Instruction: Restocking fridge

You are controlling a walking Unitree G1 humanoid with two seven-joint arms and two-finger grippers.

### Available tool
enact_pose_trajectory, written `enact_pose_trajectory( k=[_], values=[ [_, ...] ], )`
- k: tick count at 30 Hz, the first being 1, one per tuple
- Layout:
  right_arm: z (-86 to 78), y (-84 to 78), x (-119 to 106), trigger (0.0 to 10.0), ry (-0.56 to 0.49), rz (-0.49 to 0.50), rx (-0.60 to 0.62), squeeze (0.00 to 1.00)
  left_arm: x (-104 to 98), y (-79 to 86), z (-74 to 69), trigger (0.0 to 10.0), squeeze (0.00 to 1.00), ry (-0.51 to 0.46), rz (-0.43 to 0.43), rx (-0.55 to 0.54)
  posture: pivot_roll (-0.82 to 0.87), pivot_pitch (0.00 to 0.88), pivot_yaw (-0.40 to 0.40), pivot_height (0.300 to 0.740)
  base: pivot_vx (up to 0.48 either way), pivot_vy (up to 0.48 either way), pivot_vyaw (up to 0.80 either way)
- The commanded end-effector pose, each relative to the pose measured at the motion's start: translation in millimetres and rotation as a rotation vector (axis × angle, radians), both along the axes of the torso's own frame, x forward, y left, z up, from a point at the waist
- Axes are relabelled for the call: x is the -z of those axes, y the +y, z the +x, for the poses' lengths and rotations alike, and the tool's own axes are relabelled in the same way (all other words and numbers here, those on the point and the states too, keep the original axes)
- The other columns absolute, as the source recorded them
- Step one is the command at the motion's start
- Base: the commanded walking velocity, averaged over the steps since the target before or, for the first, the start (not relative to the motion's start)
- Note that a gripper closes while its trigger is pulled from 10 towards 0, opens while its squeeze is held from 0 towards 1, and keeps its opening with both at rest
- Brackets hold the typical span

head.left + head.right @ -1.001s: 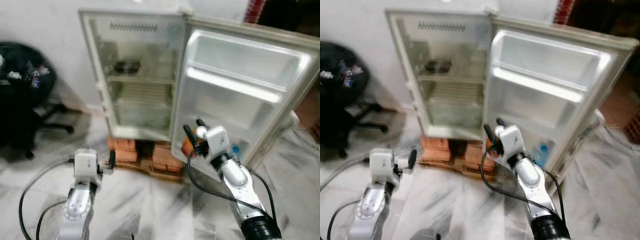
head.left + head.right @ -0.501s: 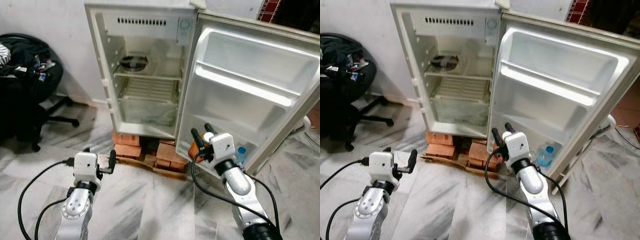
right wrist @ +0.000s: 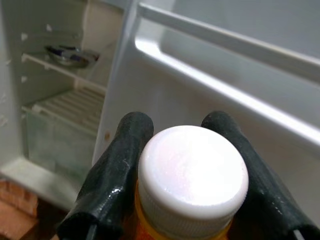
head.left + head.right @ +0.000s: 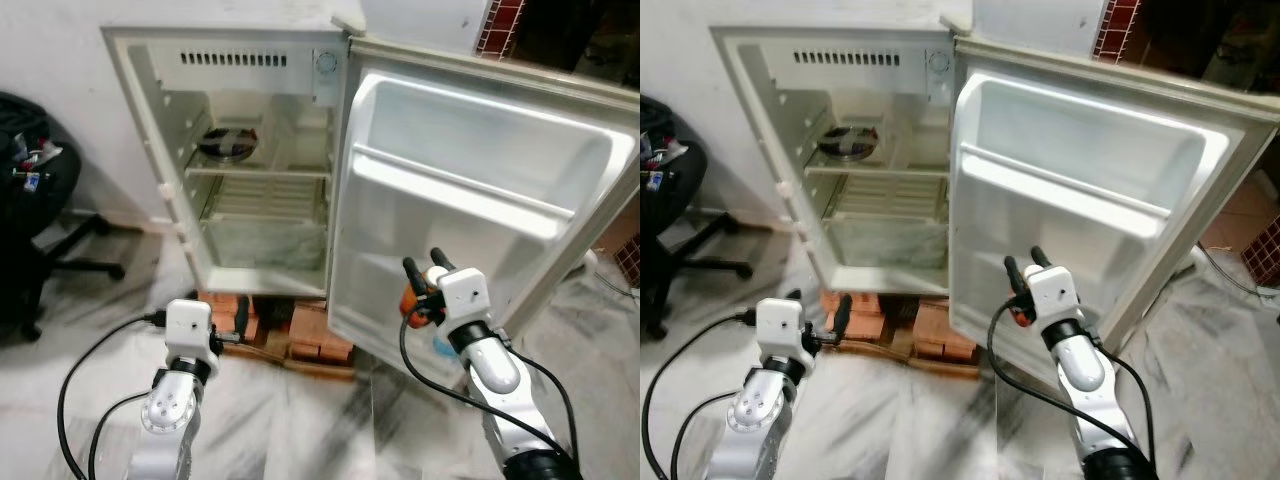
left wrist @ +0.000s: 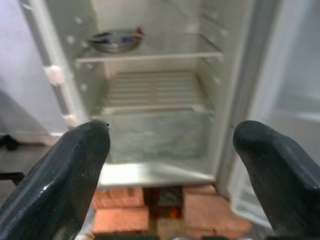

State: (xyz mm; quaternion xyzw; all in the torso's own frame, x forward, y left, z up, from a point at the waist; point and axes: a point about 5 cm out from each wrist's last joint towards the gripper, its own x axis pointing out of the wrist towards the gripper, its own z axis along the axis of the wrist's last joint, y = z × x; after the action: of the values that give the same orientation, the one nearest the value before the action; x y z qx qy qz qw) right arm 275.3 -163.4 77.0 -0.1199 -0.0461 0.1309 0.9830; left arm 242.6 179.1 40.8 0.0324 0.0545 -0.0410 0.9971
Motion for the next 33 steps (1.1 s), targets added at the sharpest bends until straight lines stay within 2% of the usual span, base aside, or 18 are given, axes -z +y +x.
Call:
enact_pose_trajectory(
  k=[1, 10, 13, 15, 18, 19, 21, 28, 33],
  values=[
    [4.6, 11.2, -9.7, 10.0, -0.046, 0.021, -0.032, 0.0, 1.2, 6.2, -1.1, 10.0, 0.0, 0.015, 0.004, -0.02, 0.02, 0.0, -0.04, 0.74, 0.0, 0.0, 0.0],
    [4.9, 13.2, -8.4, 10.0, -0.031, 0.03, -0.059, 0.0, 2.0, 5.3, -1.9, 10.0, 0.0, 0.021, 0.008, -0.02, 0.03, 0.0, -0.039, 0.74, 0.0, 0.0, 0.0],
    [2.0, 21.6, -6.9, 10.0, 0.019, 0.128, -0.139, 0.0, 2.6, 5.6, -2.7, 10.0, 0.0, 0.025, 0.011, -0.021, 0.03, 0.0, -0.039, 0.74, 0.0, 0.0, 0.0],
    [1.2, 24.6, -6.5, 10.0, 0.035, 0.15, -0.167, 0.0, 2.7, 5.8, -2.6, 10.0, 0.0, 0.026, 0.011, -0.021, 0.03, 0.0, -0.039, 0.74, 0.0, 0.0, 0.0],
    [-4.0, 34.7, -0.8, 10.0, 0.111, 0.192, -0.283, 0.0, 2.8, 5.7, -1.7, 10.0, 0.0, 0.027, 0.012, -0.021, 0.03, 0.0, -0.039, 0.74, 0.0, 0.0, 0.0],
    [-6.7, 37.7, 1.9, 10.0, 0.131, 0.178, -0.33, 0.0, 2.6, 5.2, -1.3, 10.0, 0.0, 0.027, 0.013, -0.02, 0.03, 0.0, -0.039, 0.74, 0.0, 0.0, 0.0],
    [-7.1, 37.9, 2.8, 10.0, 0.135, 0.168, -0.34, 0.0, 2.4, 5.0, -1.1, 10.0, 0.0, 0.026, 0.014, -0.019, 0.03, 0.0, -0.039, 0.74, 0.0, 0.0, 0.0],
    [1.1, 28.6, 0.8, 10.0, 0.115, 0.126, -0.311, 0.0, 2.4, 4.0, -1.1, 10.0, 0.0, 0.027, 0.016, -0.019, 0.03, 0.0, -0.036, 0.74, 0.0, 0.0, 0.0],
    [0.4, 28.4, 2.6, 10.0, 0.118, 0.116, -0.305, 0.0, 2.3, 4.2, -1.3, 10.0, 0.0, 0.028, 0.022, -0.019, 0.03, 0.0, -0.035, 0.736, 0.0, 0.0, 0.0]
  ],
)
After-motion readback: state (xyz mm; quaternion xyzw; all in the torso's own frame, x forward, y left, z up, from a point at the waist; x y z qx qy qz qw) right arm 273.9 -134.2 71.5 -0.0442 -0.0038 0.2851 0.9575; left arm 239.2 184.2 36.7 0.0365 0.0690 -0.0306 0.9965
